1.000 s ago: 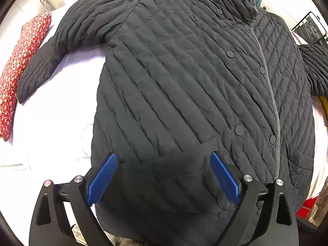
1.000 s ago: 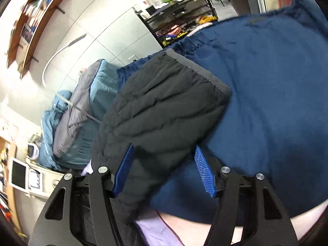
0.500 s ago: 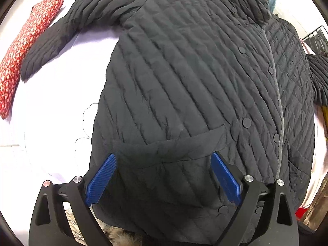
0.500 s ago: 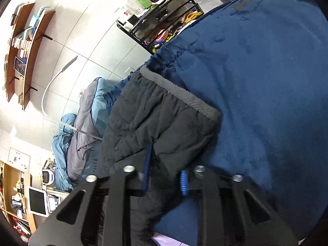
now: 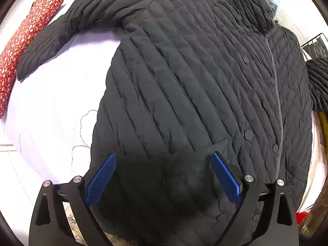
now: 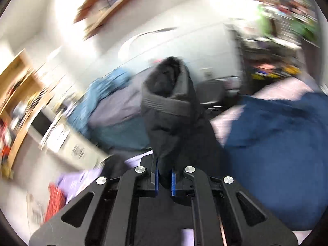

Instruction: Fold large clothes

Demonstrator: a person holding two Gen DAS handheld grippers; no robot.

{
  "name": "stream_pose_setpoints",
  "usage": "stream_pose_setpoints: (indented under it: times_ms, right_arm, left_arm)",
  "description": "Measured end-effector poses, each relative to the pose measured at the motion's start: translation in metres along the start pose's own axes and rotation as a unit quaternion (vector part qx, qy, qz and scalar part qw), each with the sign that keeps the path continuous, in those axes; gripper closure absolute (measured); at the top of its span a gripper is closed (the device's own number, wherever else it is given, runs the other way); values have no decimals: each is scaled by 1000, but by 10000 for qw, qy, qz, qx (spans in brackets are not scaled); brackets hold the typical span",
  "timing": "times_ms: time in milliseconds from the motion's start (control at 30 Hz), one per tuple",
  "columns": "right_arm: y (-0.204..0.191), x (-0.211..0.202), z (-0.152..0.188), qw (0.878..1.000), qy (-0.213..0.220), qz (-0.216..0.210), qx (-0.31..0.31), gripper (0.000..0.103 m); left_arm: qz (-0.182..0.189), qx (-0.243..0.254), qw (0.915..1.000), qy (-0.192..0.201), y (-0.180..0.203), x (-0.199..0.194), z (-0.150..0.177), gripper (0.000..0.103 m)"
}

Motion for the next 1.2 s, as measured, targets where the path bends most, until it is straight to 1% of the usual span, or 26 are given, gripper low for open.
stream_pose_setpoints:
  times_ms: [33,67,100,133,200,300,367,467,500,567,600,700,767,833,900,933,967,1000,1033,1067,1100,1167,1200]
  right_arm:
    - [-23,1,5,9996,-47,-151,-219,94]
    - [-58,5,16,9975,-127,-362,-585,94]
    - [-77,8,22,9957,-169,-455,-794,94]
    - [-112,14,38,9906,-256,-609,-1195,94]
    - [-158,24,65,9811,-435,-858,-1677,94]
    - [-216,41,108,9679,-826,-1216,-2041,94]
    - [-249,54,137,9600,-1123,-1331,-2194,94]
    - [-287,78,182,9463,-1556,-1375,-2477,94]
    - [-292,87,190,9431,-1634,-1359,-2557,94]
    - [-306,108,225,9323,-1888,-1244,-2823,94]
    - [-309,114,241,9292,-1980,-1197,-2882,94]
    - [-307,139,284,9183,-2357,-1009,-3015,94]
    - [-305,149,299,9132,-2523,-923,-3065,94]
    - [-307,155,309,9109,-2585,-827,-3108,94]
    - [-313,158,317,9097,-2655,-770,-3099,90]
    - [-315,162,323,9076,-2760,-725,-3080,82]
    - [-316,167,331,9023,-2988,-733,-3019,75]
    - [-317,169,336,8989,-3168,-784,-2923,61]
    - [-317,170,339,8979,-3272,-832,-2826,44]
    - [-315,167,339,8998,-3318,-863,-2699,39]
    - [-313,164,337,9030,-3276,-871,-2640,37]
    - [-304,155,326,9126,-3083,-837,-2551,37]
    - [-297,152,321,9156,-3020,-773,-2539,37]
  left_arm:
    - [12,-22,10000,20,-3,-1,-2,11]
    - [22,-66,10000,53,-9,-1,-3,11]
    - [25,-102,9999,72,-13,-2,-4,11]
    - [32,-140,9999,88,-20,-4,-6,11]
    - [49,-260,9996,125,-34,-5,-4,11]
    - [48,-481,9987,180,-59,-10,1,11]
    - [30,-628,9978,214,-77,-12,3,11]
    - [29,-881,9958,231,-108,-14,11,11]
    - [37,-948,9952,230,-114,-14,16,11]
    - [27,-1081,9939,233,-131,-16,21,11]
    - [1,-1118,9935,232,-138,-15,25,11]
    - [-96,-1171,9928,225,-152,-17,39,11]
    - [-143,-1177,9927,198,-161,-17,42,11]
    - [-171,-1182,9927,179,-171,-17,45,11]
    - [-209,-1165,9928,170,-176,-17,44,11]
    - [-224,-1152,9929,173,-179,-19,44,11]
    - [-234,-1128,9932,187,-182,-20,42,11]
    - [-240,-1108,9934,200,-181,-20,40,11]
    - [-249,-1073,9937,218,-182,-22,37,11]
    - [-272,-1014,9942,252,-185,-24,33,11]
    - [-292,-975,9944,276,-184,-25,29,11]
    - [-314,-866,9953,314,-184,-26,20,11]
    - [-310,-784,9959,330,-183,-27,15,11]
Point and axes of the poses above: each gripper's, at about its wrist camera, not at the fingertips, and x roughly the way its jaws point, y to its right, z to its underside, the point moved 8 cm from there along x, roughly the way its jaws point, and after that the axes turned 11 degrees about z, right-handed, at the moved point
